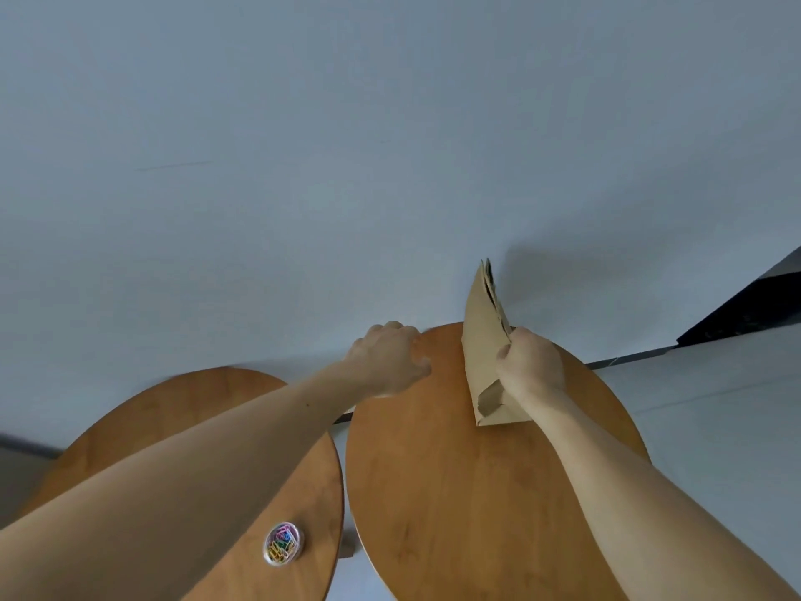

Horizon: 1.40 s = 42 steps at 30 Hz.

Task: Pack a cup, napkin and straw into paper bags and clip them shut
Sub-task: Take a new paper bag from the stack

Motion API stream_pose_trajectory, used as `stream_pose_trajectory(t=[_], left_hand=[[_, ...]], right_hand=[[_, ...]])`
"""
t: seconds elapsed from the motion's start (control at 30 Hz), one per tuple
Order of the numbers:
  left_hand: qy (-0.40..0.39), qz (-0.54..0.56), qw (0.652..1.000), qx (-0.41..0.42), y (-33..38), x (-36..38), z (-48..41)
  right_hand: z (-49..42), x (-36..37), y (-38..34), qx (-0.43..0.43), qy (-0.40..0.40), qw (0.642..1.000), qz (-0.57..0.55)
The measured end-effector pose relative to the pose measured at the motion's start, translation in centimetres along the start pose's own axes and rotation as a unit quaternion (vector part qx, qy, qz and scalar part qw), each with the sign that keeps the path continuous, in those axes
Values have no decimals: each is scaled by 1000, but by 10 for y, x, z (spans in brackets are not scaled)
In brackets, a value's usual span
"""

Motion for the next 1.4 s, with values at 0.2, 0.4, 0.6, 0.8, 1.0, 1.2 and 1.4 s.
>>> stream_pose_trajectory(t=[0.2,0.4,0.6,0.8,1.0,1.2,1.4], left_hand=[[22,12,1000,-13,-44,-27,43],[54,38,996,-62,-146,-49,105],[53,71,992,-93,-277,-51,182],[17,65,991,-113,-384,-16,235],[-30,68,991,-108,-426,22,259],[-47,76,992,-85,-423,47,262],[-43,96,989,-107,-419,51,263]], right_hand=[[61,-19,-111,-115,-3,993,-27],[140,27,-223,-189,-53,980,-37],[215,107,-330,-197,-102,974,-44],[281,185,-397,-204,-118,972,-16],[321,239,-407,-172,-164,971,0],[327,248,-392,-154,-196,966,67],[304,239,-387,-173,-207,963,3]])
Point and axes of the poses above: each hand's wrist, its own z-axis away from the middle knuckle, its own x-axis out of the palm, y = z × x, the point moved 10 cm from there along -z, towards the middle knuckle, and after that the axes turned 7 degrees about -y, right-handed, at the moved point
